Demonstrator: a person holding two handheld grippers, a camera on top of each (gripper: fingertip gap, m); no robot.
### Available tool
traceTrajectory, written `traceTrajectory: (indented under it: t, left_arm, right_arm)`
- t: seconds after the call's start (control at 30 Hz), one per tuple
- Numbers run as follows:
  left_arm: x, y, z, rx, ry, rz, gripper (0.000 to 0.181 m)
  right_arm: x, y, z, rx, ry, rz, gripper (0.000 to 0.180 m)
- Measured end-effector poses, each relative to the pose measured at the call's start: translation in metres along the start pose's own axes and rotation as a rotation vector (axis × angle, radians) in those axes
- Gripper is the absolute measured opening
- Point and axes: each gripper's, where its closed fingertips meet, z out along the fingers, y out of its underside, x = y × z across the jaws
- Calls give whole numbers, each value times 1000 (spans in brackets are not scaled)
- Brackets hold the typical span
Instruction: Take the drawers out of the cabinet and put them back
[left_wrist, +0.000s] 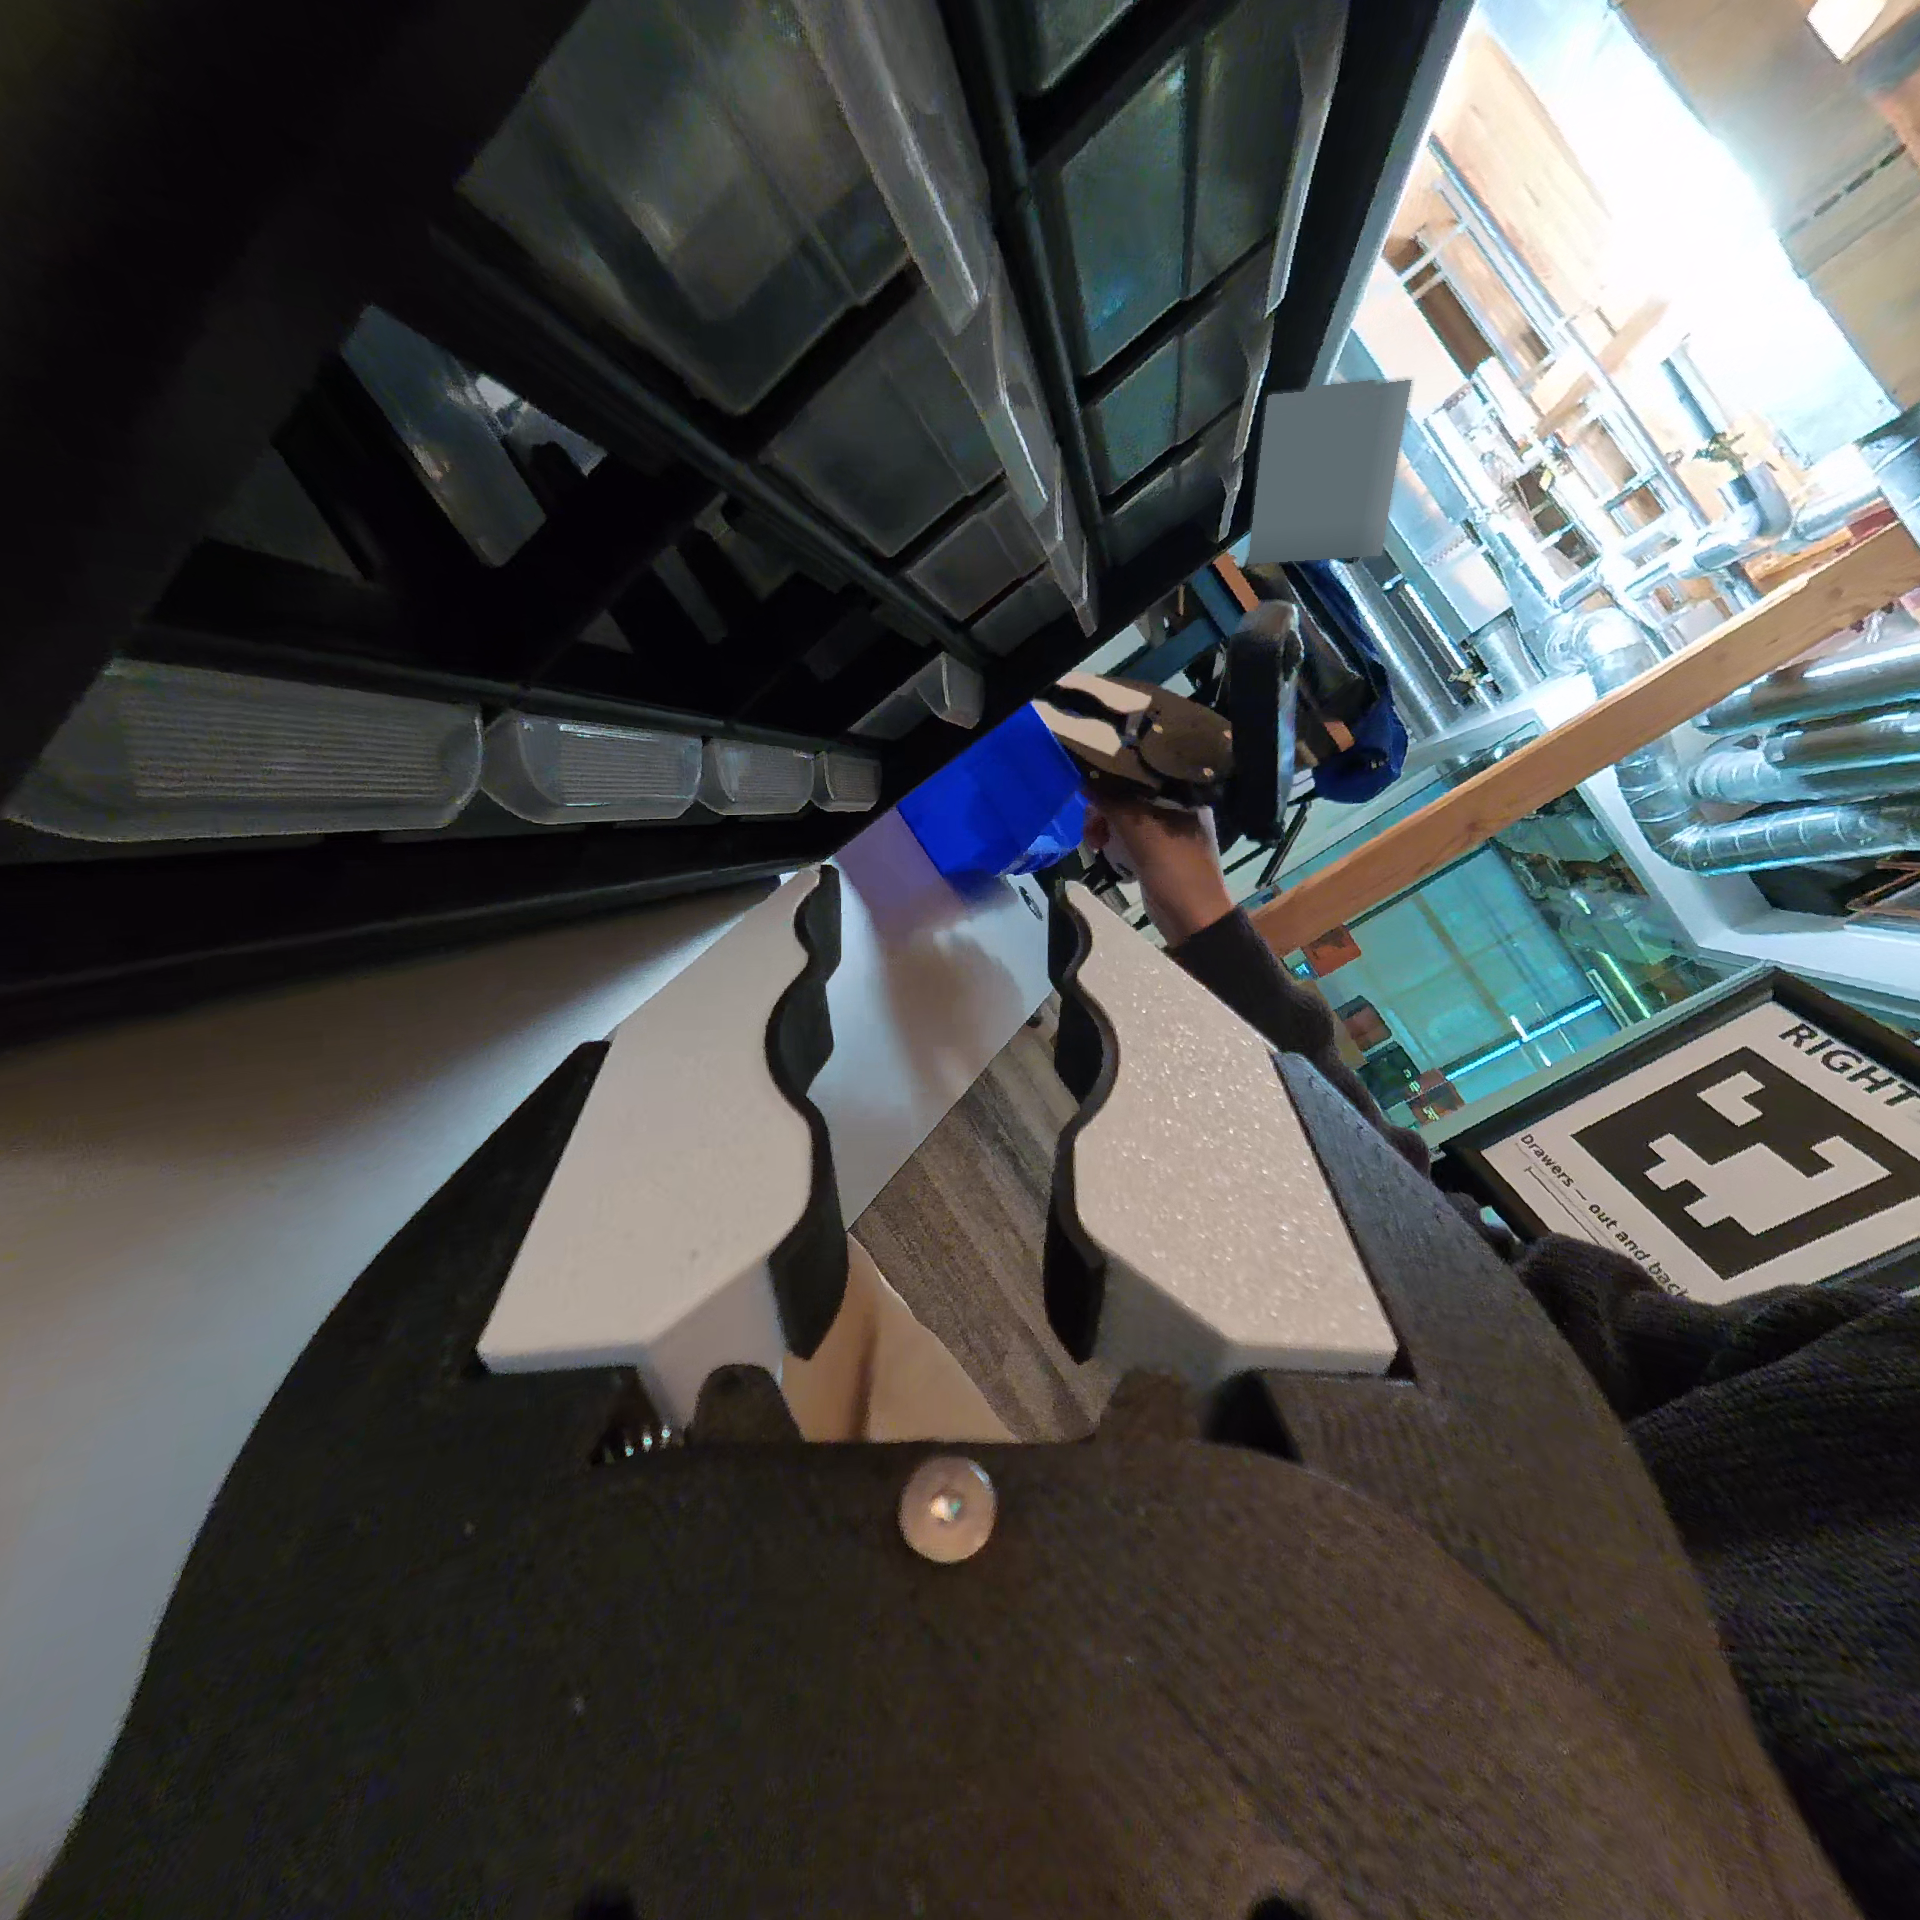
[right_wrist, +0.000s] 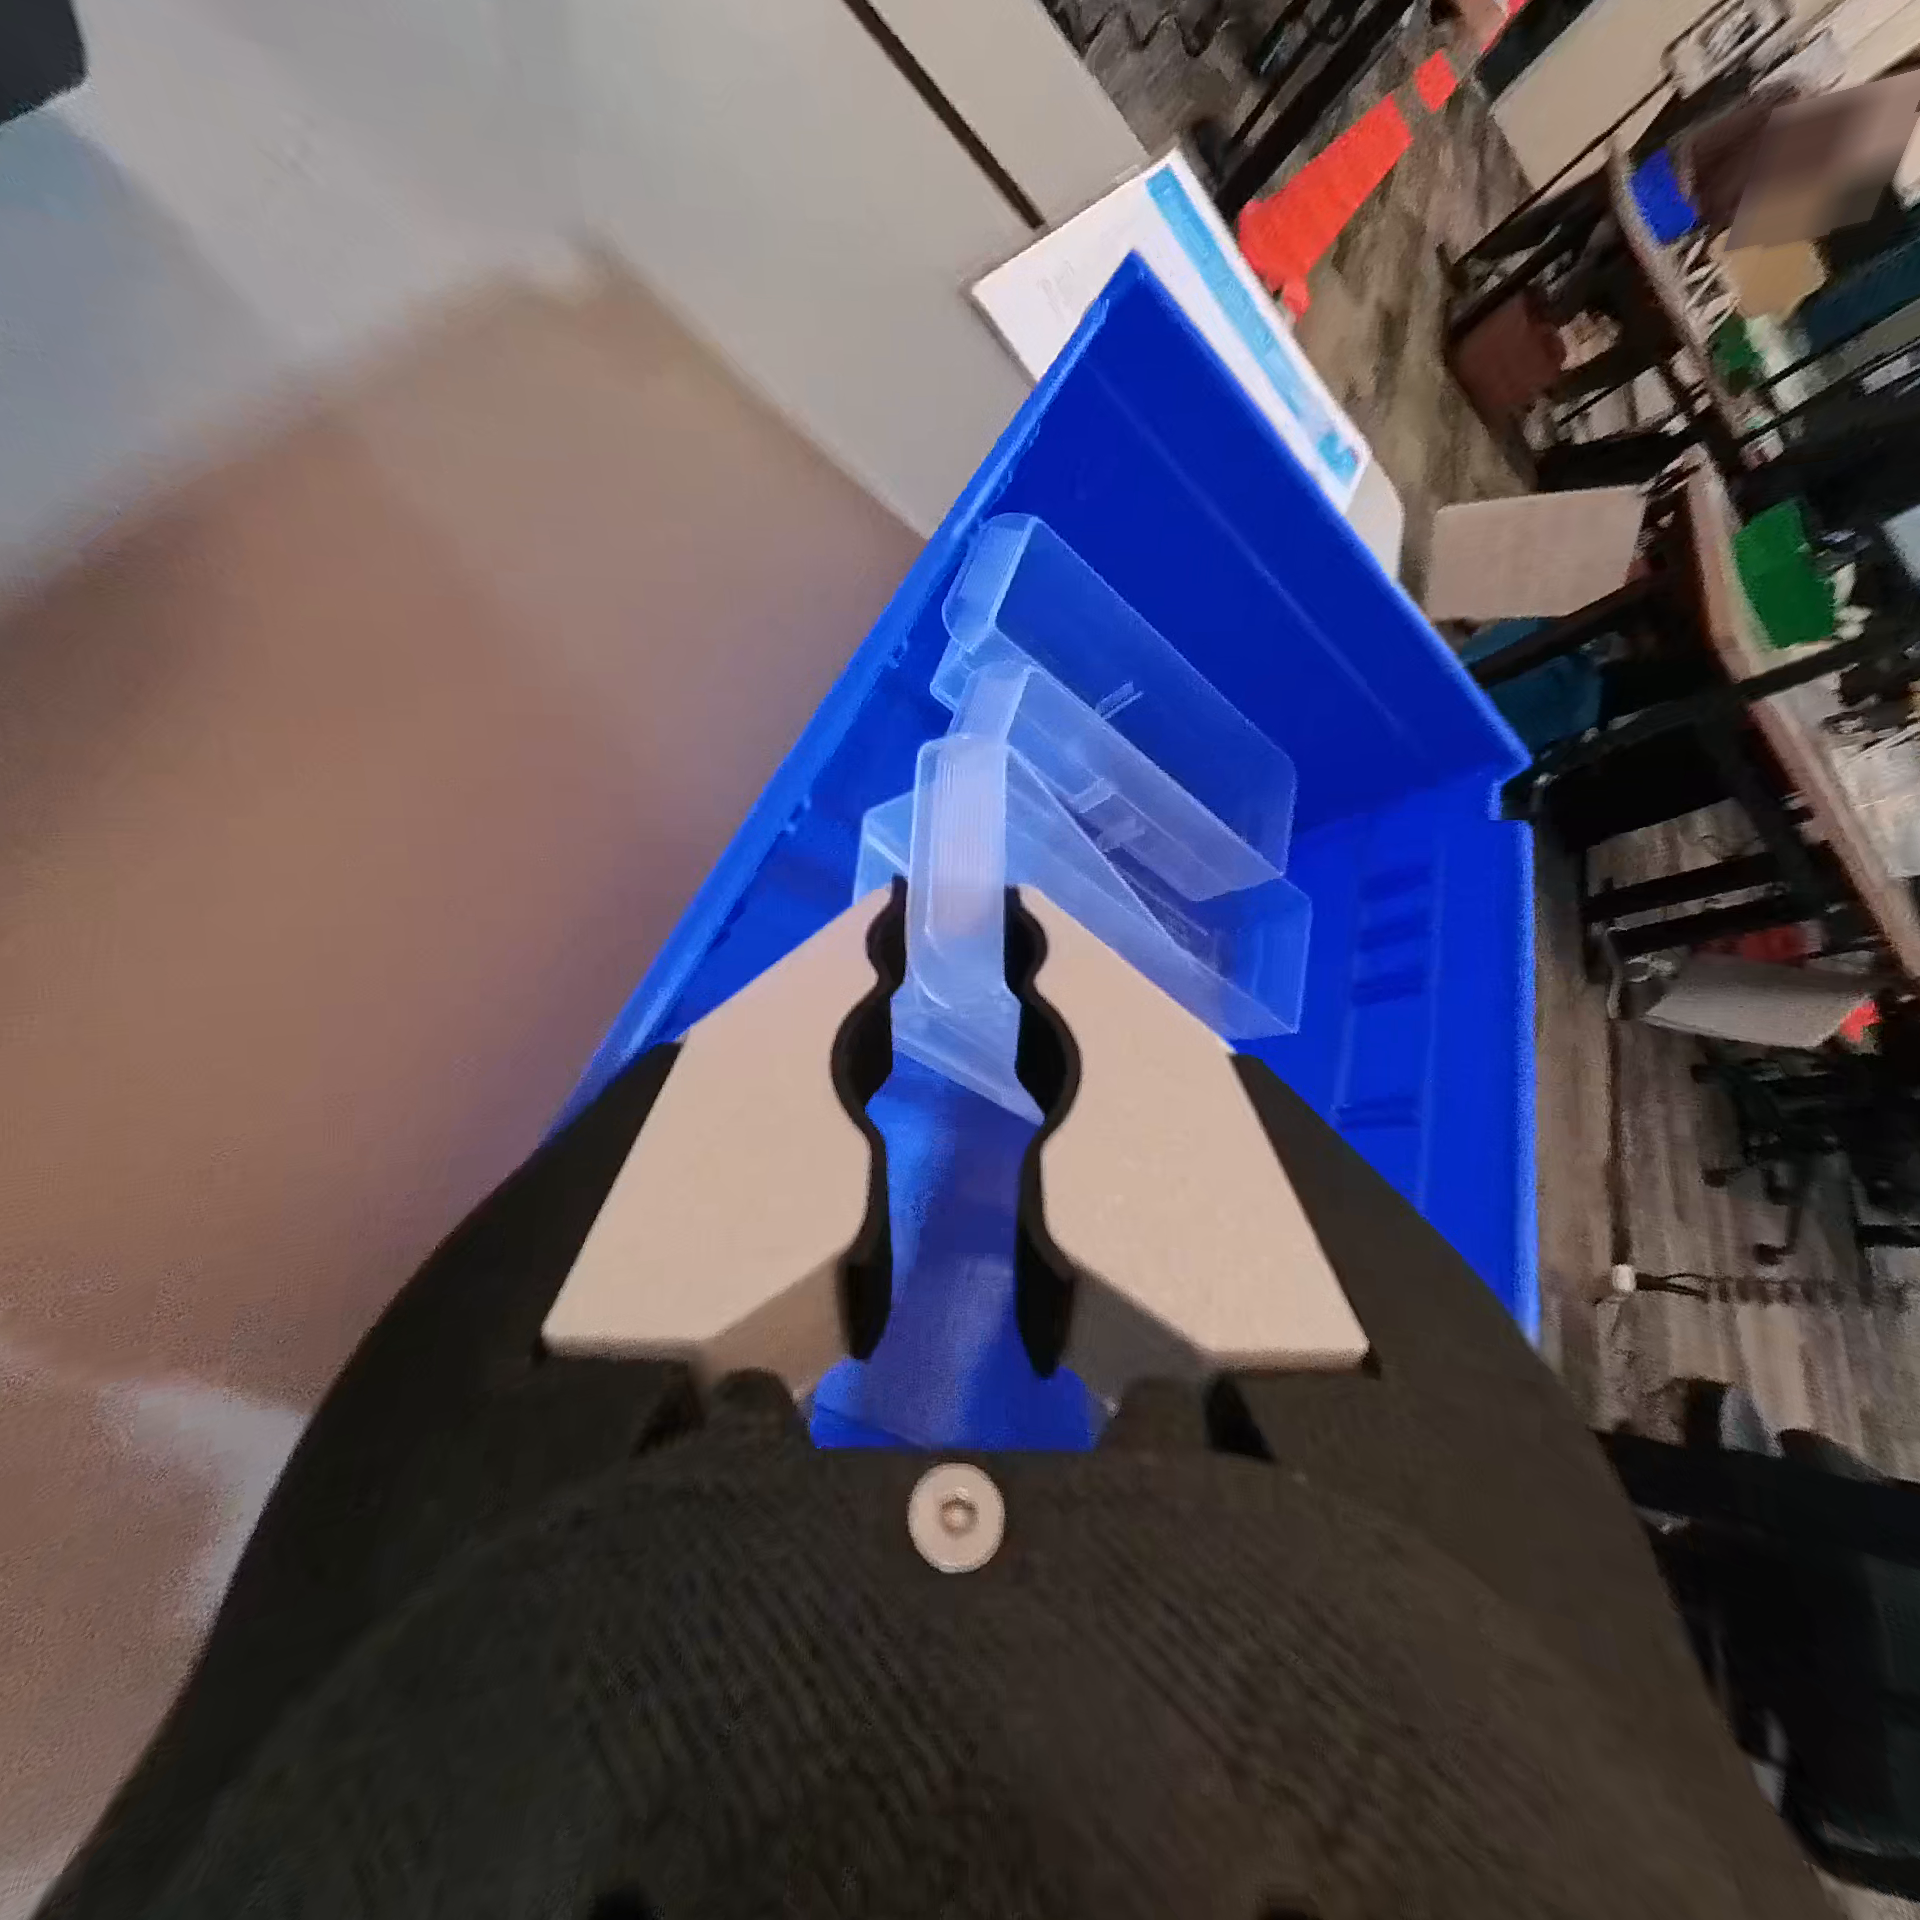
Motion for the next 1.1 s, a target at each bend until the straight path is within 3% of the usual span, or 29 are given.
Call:
traceTrajectory:
  t: [0.17, 0.37, 0.57, 0.7, 0.87, 0.97, 1.1]
  left_arm:
    - [0, 1, 0, -5, 3, -1, 37]
    - [-2, 2, 1, -9, 1, -13, 37]
    - [-3, 3, 2, -15, -1, -14, 37]
    - [-4, 5, 2, -19, -1, -16, 37]
    - [-1, 9, 4, -39, 14, -16, 36]
    - [0, 10, 4, -46, 14, 8, 35]
    - [4, 15, 8, -63, 13, 60, 36]
  right_arm:
    - [0, 14, 27, -124, -78, 61, 19]
    - [-6, 22, 46, -139, -168, 139, 20]
    - [1, 20, 43, -122, -161, 200, 42]
    - [21, 1, 22, -21, -102, 289, 47]
    - [16, -46, -36, 228, -64, 339, 45]
    - [-4, -68, -76, 407, -55, 375, 37]
    - [-64, -86, -115, 559, -222, 554, 35]
